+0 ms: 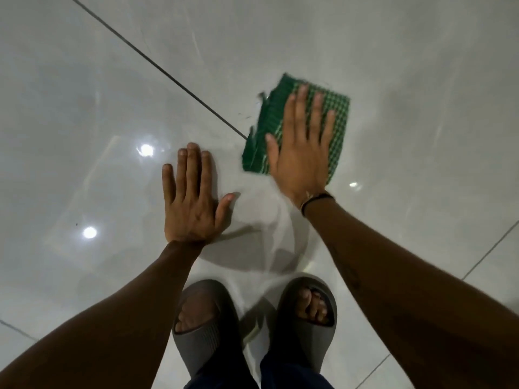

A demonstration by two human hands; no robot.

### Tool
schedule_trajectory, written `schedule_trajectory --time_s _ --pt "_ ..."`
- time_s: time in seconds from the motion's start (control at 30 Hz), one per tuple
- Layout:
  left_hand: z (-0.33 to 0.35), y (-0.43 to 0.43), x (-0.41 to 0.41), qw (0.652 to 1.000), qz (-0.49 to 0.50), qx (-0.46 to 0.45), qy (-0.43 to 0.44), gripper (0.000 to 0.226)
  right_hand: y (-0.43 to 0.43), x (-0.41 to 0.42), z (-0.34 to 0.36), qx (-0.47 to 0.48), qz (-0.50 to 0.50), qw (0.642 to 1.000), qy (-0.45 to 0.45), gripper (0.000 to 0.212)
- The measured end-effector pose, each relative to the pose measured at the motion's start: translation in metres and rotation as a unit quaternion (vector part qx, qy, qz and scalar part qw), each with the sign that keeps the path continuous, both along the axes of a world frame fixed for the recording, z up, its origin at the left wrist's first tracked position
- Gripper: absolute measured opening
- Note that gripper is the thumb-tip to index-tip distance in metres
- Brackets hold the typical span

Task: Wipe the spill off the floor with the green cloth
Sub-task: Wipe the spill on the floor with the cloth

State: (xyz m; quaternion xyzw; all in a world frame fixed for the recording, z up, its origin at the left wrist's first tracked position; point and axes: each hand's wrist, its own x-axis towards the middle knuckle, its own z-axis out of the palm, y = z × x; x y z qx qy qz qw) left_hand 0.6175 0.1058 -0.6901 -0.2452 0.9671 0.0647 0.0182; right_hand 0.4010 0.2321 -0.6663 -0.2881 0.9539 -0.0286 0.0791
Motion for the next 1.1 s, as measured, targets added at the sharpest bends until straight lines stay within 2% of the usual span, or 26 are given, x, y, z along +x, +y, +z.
schedule_trajectory --time_s 0.07,0.13,0.23,0.3,0.33,0.4,0.47,0.53,0.57,0.6,0.7,0.77,0.83,0.9,0.97,1.03,1.1 --pt "0.002 0.0 0.0 1.0 -0.001 0.006 0.005 0.096 0.026 0.028 0.004 0.007 0.056 0.998 -0.034 0.082" --pt "0.001 0.0 0.0 1.0 0.006 0.01 0.006 0.095 0.065 0.041 0.009 0.02 0.055 0.996 -0.061 0.083" --pt "-0.002 0.0 0.001 1.0 0.009 0.013 0.015 0.094 0.081 -0.004 0.012 0.023 -0.086 0.995 -0.034 0.082" --pt "-0.004 0.001 0.001 1.0 0.004 0.009 0.012 0.093 0.048 -0.05 0.009 0.009 -0.205 0.979 0.015 0.079" --pt "-0.003 0.001 0.001 1.0 0.003 0.009 0.009 0.092 0.026 -0.069 0.008 0.002 -0.221 0.975 0.022 0.077" --pt "-0.001 0.0 -0.002 1.0 0.006 0.018 0.007 0.092 -0.017 -0.082 0.008 -0.007 -0.162 0.987 0.009 0.074" --pt "0.001 -0.001 -0.004 1.0 0.008 0.019 0.007 0.092 -0.035 -0.061 0.005 -0.007 -0.026 1.0 -0.005 0.072" --pt "0.003 0.001 -0.004 1.0 0.003 0.025 0.016 0.091 -0.013 -0.027 0.005 0.011 0.096 0.995 -0.01 0.074" --pt "0.003 0.003 -0.004 1.0 0.002 0.025 0.019 0.091 0.01 -0.014 0.006 0.022 0.112 0.993 -0.019 0.075" --pt "0.004 0.003 -0.003 1.0 0.003 0.025 0.019 0.09 0.035 -0.006 0.007 0.032 0.095 0.995 -0.028 0.075" --pt "0.002 0.001 -0.004 0.999 0.003 0.021 0.024 0.09 0.07 -0.024 0.013 0.05 -0.061 0.997 -0.017 0.074" --pt "0.001 0.001 -0.004 0.999 0.0 0.015 0.033 0.089 0.043 -0.052 0.012 0.048 -0.161 0.986 0.017 0.072" --pt "0.001 0.001 -0.003 0.999 0.001 0.02 0.038 0.089 -0.002 -0.071 0.011 0.016 -0.194 0.981 0.019 0.073" --pt "0.002 0.001 -0.002 0.999 0.005 0.02 0.037 0.089 -0.043 -0.065 0.008 -0.004 -0.136 0.991 0.002 0.072" --pt "0.003 0.001 -0.003 0.999 0.003 0.017 0.034 0.089 -0.061 -0.033 0.004 0.0 -0.009 1.0 -0.01 0.071" --pt "0.003 0.0 -0.002 1.0 -0.001 0.012 0.028 0.089 -0.047 0.007 0.005 0.008 0.14 0.99 -0.024 0.073" --pt "0.003 0.001 0.0 0.999 -0.004 0.016 0.027 0.089 -0.002 0.027 0.007 0.018 0.197 0.979 -0.045 0.074"
